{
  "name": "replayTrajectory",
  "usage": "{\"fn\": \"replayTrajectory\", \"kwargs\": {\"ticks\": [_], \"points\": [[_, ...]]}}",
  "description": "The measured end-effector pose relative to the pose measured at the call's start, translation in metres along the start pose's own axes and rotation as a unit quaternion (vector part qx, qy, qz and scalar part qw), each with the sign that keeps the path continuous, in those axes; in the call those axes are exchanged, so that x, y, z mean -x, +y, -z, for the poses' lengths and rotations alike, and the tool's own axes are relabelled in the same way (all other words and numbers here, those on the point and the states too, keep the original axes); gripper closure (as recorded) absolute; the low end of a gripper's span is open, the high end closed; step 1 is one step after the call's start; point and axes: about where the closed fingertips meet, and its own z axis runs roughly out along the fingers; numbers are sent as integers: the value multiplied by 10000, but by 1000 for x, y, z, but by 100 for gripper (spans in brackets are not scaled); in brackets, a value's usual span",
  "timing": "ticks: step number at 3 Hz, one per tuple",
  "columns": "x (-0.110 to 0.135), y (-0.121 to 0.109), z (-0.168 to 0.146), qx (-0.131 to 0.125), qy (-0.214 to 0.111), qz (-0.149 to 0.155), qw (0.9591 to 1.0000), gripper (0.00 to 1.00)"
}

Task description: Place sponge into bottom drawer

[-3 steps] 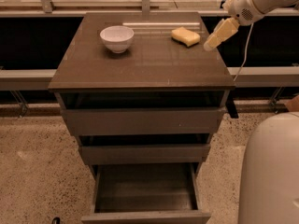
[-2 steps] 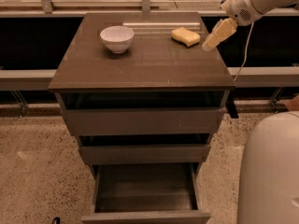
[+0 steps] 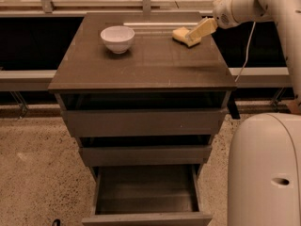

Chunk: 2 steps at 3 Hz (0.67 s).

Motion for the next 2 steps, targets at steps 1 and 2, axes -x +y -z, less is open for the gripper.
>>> {"fn": "replayTrajectory", "kwargs": {"ticks": [1,2], "points": [[-11,-25,-30,-450,-363,-592,9966,0],[-32,-40,-49,-706,-542,-1222,9885,0]]}}
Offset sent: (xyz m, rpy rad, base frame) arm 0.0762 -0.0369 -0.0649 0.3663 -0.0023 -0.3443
